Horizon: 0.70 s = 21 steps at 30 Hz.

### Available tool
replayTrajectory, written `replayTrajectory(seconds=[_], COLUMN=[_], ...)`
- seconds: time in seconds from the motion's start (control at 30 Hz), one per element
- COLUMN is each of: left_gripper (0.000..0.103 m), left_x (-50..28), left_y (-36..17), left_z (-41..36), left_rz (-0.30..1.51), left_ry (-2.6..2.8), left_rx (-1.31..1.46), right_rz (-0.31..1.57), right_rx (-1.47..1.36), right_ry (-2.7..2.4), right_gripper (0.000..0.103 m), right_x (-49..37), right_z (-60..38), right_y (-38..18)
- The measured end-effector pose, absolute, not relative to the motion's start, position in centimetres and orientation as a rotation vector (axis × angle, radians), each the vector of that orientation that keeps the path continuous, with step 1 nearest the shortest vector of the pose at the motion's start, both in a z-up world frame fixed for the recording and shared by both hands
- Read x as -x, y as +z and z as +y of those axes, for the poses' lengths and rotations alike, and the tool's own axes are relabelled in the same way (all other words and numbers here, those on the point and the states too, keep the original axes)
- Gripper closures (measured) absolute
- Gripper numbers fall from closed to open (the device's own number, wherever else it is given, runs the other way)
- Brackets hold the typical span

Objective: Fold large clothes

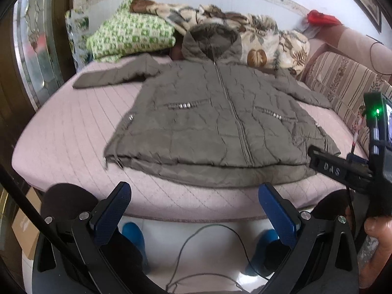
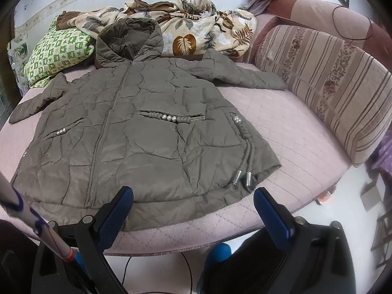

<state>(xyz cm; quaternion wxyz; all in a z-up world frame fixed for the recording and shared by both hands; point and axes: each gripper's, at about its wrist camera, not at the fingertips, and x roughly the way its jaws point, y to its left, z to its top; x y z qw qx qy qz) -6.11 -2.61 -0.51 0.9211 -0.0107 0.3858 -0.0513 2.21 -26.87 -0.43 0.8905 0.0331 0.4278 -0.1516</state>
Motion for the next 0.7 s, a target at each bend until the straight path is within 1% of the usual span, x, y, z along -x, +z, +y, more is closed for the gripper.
replayTrajectory(seconds=[0.33,0.57,0.7], left_gripper=[0.0,0.0,0.0], left_x=[7.4,7.3,7.9], left_y=[2.3,4.7,5.9], left_z=[-2.6,-1.8,-1.7], left_rz=[0.736,0.731,0.72], left_ry=[-0.125,-0.081,-0.07], left_rx=[-0.037,-0.012,-0.004], right_rz=[0.852,0.804,0.816], right_rx=[-0.042,-0.034,-0.052], right_ry=[-0.299,-0.291,-0.271], right_gripper=[0.003,0.003,0.003], right_x=[1.4,4.5,5.8], right_z=[-26.1,-25.8,-25.6], right_y=[3.0,6.5,7.2])
